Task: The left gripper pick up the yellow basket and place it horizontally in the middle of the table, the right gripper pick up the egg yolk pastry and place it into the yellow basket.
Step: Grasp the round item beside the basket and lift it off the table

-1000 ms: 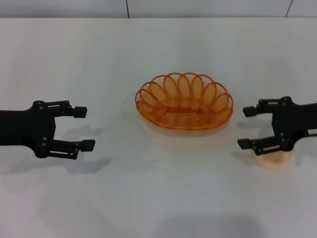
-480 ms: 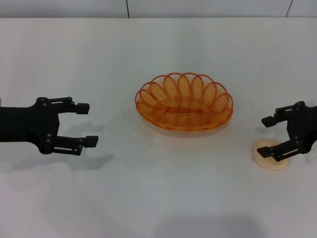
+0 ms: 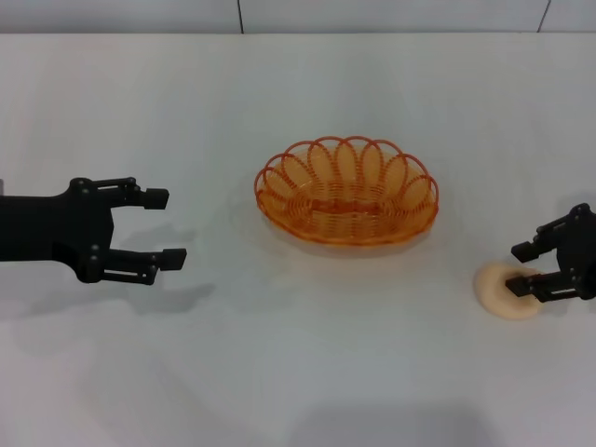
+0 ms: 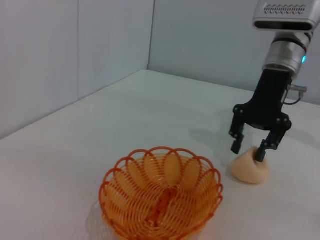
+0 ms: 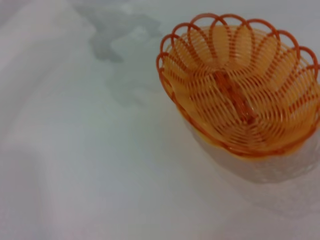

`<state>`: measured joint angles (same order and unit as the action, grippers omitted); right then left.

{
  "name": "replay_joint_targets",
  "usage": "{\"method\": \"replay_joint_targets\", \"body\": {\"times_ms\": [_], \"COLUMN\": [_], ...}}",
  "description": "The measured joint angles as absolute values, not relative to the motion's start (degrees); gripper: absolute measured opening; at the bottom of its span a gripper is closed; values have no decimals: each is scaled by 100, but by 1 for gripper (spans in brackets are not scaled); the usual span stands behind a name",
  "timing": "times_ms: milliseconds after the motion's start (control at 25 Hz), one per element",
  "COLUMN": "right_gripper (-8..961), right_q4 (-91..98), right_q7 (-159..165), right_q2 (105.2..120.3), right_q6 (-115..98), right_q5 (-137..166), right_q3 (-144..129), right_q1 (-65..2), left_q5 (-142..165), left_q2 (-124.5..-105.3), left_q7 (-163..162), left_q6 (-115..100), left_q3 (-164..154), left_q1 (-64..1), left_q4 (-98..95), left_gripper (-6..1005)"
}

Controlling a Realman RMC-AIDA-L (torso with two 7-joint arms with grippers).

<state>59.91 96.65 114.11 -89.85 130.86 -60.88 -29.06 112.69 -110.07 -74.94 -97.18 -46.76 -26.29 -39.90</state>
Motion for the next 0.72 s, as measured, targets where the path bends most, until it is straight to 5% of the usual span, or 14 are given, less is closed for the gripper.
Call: {"method": "replay_joint_targets", "body": {"times_ms": [720], "right_gripper": [94], "right_q4": [6026], "right_q7": [9478], "right_q2": [11428], "right_q6": [-9091], "right_q5": [13035], "right_q3": [-6080], "right_q1": [-2884], "left_q5": [11247], "left_q2": [-11053], "left_q7": [-7483], "left_q6": [-9690], "left_q3": [-4676], "left_q1": [-2628], "left_q4": [-4032], "left_gripper": [863]}}
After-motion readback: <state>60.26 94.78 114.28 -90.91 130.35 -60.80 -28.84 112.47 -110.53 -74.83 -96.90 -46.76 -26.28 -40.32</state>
